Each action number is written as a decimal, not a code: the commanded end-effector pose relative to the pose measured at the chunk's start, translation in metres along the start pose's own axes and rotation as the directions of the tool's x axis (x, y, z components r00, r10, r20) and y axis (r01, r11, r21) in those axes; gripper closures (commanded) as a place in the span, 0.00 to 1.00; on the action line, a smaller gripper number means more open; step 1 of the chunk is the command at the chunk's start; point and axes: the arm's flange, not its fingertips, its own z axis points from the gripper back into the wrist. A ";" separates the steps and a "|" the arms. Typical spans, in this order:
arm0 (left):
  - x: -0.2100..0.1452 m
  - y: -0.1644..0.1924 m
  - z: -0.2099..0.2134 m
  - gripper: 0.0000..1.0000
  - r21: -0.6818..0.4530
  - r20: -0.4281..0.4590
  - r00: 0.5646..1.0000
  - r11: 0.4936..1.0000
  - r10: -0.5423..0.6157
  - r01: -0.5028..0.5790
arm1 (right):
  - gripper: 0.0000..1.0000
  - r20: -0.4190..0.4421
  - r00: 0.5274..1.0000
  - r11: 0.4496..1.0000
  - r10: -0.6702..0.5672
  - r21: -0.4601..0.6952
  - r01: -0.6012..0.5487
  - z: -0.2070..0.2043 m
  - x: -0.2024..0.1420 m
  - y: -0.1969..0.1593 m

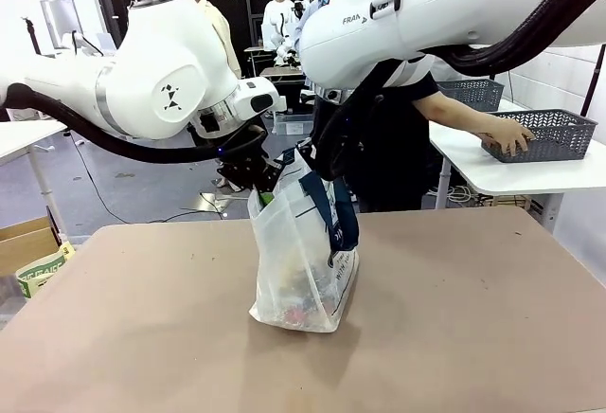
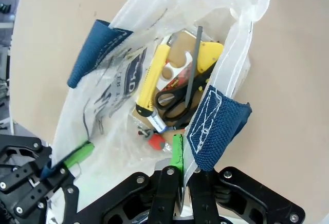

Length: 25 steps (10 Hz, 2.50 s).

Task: Transfer purchased items from the store into the shopping bag.
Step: Move the Reusable shopping bag to the right side of the table.

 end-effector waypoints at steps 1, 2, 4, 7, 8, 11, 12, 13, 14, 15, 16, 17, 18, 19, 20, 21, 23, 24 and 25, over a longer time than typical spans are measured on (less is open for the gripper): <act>0.003 -0.013 -0.007 1.00 -0.030 0.047 0.998 0.999 0.032 -0.031 | 1.00 0.025 1.000 1.000 -0.019 -0.004 0.019 -0.002 0.014 0.005; 0.004 -0.019 -0.008 1.00 -0.026 0.048 0.999 1.000 0.017 -0.016 | 1.00 0.027 0.999 1.000 -0.020 0.000 0.020 -0.002 0.016 0.005; 0.007 -0.020 -0.010 1.00 -0.007 0.050 0.999 1.000 0.020 -0.019 | 1.00 0.025 1.000 1.000 -0.017 0.006 0.016 -0.005 0.020 0.008; 0.005 -0.027 -0.013 1.00 0.002 0.052 0.998 1.000 0.021 -0.021 | 1.00 0.023 1.000 1.000 -0.018 0.025 0.017 -0.009 0.024 0.011; 0.005 -0.028 -0.013 1.00 -0.005 0.049 0.999 1.000 0.023 -0.023 | 1.00 0.018 1.000 0.999 -0.018 0.028 0.017 -0.011 0.025 0.011; 0.003 -0.022 -0.010 1.00 -0.015 0.036 0.999 1.000 0.006 -0.006 | 1.00 0.010 1.000 1.000 -0.014 0.019 0.014 -0.012 0.025 0.013; 0.003 -0.022 -0.010 1.00 -0.015 0.036 0.999 1.000 0.006 -0.006 | 1.00 0.012 1.000 1.000 -0.014 0.017 0.014 -0.012 0.025 0.013; 0.003 -0.024 -0.009 0.80 -0.017 0.036 0.999 1.000 0.005 -0.004 | 1.00 0.010 1.000 1.000 -0.013 0.014 0.012 -0.012 0.024 0.013; 0.001 -0.025 -0.008 0.60 -0.031 0.038 0.999 1.000 -0.003 0.004 | 1.00 0.006 1.000 1.000 -0.009 0.013 0.009 -0.012 0.023 0.013; 0.001 -0.025 -0.006 0.40 -0.078 0.022 1.000 0.997 -0.010 0.011 | 1.00 -0.003 1.000 1.000 -0.002 0.010 0.002 -0.013 0.023 0.014; 0.000 -0.025 -0.004 0.20 -0.096 0.017 1.000 0.995 -0.019 0.021 | 1.00 -0.002 1.000 1.000 0.002 0.007 -0.002 -0.013 0.023 0.014; -0.001 -0.028 -0.002 0.00 -0.113 0.017 0.999 0.993 -0.035 0.036 | 1.00 -0.001 1.000 1.000 0.000 0.007 0.000 -0.013 0.023 0.014; -0.002 -0.029 0.000 0.00 -0.146 0.011 0.999 0.988 -0.053 0.054 | 1.00 -0.001 1.000 1.000 0.000 0.004 0.000 -0.013 0.024 0.014; -0.002 -0.028 0.002 0.00 -0.179 0.010 0.999 0.982 -0.053 0.053 | 1.00 -0.004 1.000 1.000 0.002 0.002 -0.002 -0.013 0.024 0.014; -0.002 -0.028 0.004 0.00 -0.189 0.016 0.998 0.981 -0.053 0.055 | 1.00 -0.005 1.000 1.000 0.005 0.002 -0.005 -0.014 0.025 0.014; -0.002 -0.029 0.007 0.00 -0.203 0.023 0.998 0.977 -0.057 0.061 | 1.00 -0.006 1.000 1.000 0.002 0.002 -0.002 -0.014 0.025 0.014; -0.004 -0.034 0.011 0.00 -0.208 0.042 0.997 0.975 -0.069 0.076 | 1.00 -0.004 1.000 1.000 0.000 -0.001 0.000 -0.014 0.025 0.014; -0.004 -0.036 0.013 0.00 -0.205 0.044 0.996 0.975 -0.074 0.081 | 1.00 -0.003 1.000 1.000 0.001 0.000 -0.001 -0.014 0.026 0.014; -0.004 -0.039 0.013 0.00 -0.206 0.044 0.996 0.975 -0.076 0.084 | 1.00 -0.002 1.000 1.000 0.002 -0.001 -0.002 -0.015 0.026 0.014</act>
